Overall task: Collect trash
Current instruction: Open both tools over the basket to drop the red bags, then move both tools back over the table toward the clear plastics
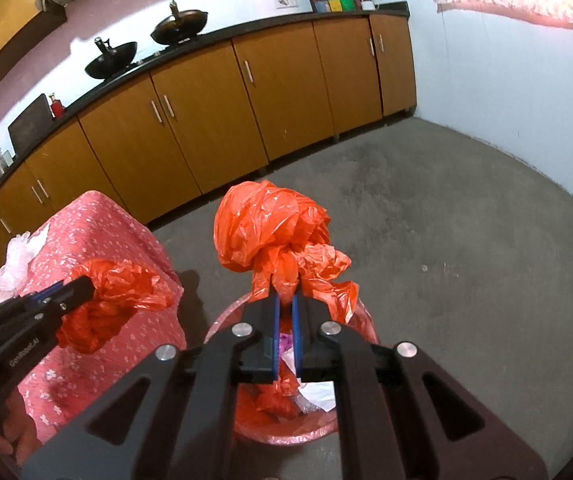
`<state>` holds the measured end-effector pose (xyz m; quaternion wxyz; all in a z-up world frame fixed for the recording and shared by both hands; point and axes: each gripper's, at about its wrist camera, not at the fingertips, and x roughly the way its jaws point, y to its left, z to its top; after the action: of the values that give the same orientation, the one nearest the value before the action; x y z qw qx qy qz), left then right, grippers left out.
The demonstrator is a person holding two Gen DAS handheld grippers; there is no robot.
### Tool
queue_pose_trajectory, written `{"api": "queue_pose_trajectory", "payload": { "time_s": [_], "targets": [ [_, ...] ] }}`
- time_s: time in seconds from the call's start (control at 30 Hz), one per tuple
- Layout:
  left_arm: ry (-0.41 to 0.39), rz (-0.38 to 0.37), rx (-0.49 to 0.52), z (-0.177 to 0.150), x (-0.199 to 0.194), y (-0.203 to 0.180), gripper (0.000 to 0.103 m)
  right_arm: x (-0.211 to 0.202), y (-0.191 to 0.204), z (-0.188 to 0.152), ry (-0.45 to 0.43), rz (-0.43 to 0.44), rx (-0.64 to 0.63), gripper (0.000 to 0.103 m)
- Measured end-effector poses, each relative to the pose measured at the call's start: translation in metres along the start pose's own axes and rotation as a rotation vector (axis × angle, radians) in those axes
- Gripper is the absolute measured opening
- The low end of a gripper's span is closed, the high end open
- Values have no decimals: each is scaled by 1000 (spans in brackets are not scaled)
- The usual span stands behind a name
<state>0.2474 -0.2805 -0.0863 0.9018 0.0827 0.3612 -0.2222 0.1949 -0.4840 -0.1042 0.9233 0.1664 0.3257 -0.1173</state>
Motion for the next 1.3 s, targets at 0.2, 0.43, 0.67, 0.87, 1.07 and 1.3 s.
{"api": "queue_pose_trajectory", "payload": {
  "time_s": [0.2,0.43,0.67,0.87,1.07,1.3],
  "targets": [
    [45,-20,11,-5,18,-5,18,15,-4,-3,26,-2,8,7],
    [70,-39,15,-5,32,-10,24,34,-1,-1,55,32,11,13],
    [83,-47,-7,-5,41,-6,34,41,-4,-9,75,31,15,24],
    [75,-54,-27,-6,35,1,35,36,-4,-10,71,12,10,24],
    [53,-37,-81,-6,16,27,35,29,10,-2,58,17,-6,24],
    [-36,18,-136,-8,-33,77,41,19,52,11,35,67,-68,28]
  ]
}}
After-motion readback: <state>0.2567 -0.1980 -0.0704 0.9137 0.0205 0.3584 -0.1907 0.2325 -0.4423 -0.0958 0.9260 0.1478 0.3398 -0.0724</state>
